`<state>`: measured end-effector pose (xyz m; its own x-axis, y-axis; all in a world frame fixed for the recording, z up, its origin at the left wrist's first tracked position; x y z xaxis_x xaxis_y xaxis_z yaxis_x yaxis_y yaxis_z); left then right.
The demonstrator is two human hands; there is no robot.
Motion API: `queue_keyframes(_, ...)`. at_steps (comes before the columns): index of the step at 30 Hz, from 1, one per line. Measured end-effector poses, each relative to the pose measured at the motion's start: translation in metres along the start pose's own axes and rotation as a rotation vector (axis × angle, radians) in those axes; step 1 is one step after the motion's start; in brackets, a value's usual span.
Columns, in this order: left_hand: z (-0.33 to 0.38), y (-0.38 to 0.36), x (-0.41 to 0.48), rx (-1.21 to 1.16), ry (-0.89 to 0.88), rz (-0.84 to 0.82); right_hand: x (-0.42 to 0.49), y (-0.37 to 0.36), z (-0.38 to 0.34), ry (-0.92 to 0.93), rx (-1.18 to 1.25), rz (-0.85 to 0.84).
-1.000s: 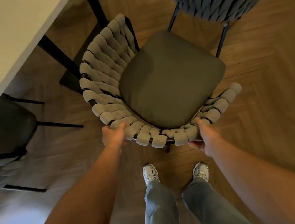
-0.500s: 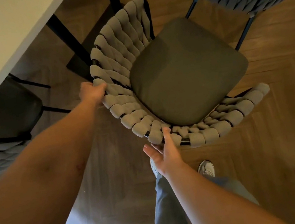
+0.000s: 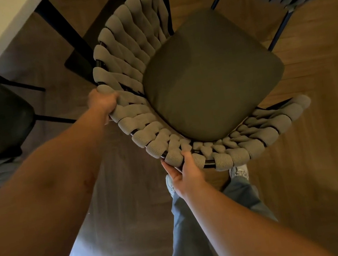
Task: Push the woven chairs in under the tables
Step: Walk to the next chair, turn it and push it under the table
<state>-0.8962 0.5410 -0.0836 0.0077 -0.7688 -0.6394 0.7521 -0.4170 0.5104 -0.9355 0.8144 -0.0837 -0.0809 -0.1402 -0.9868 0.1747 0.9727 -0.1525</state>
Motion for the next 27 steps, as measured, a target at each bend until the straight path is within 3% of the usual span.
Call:
queue_keyframes(15, -0.026, -0.011, -0.032, -0.070, 0.068, 0.004, -0.009, 0.030, -0.031, 0.013, -0.102, 0.028)
queue_keyframes(27, -0.061, -0.042, -0.082, -0.233, 0.217, 0.081, -0.004, 0.063, -0.107, 0.092, -0.289, 0.083)
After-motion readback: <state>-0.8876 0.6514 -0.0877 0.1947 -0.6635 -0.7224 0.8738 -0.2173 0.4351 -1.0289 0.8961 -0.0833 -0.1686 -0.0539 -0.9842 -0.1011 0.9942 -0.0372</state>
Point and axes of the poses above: each hand's wrist, its own x-axis towards the middle knuckle, its own y-axis out of the back of the hand, z = x × y, the point moved 1 cm from there along x, towards the middle knuckle, and after that the axes turned 1 degree about x, right-handed, at the moved point
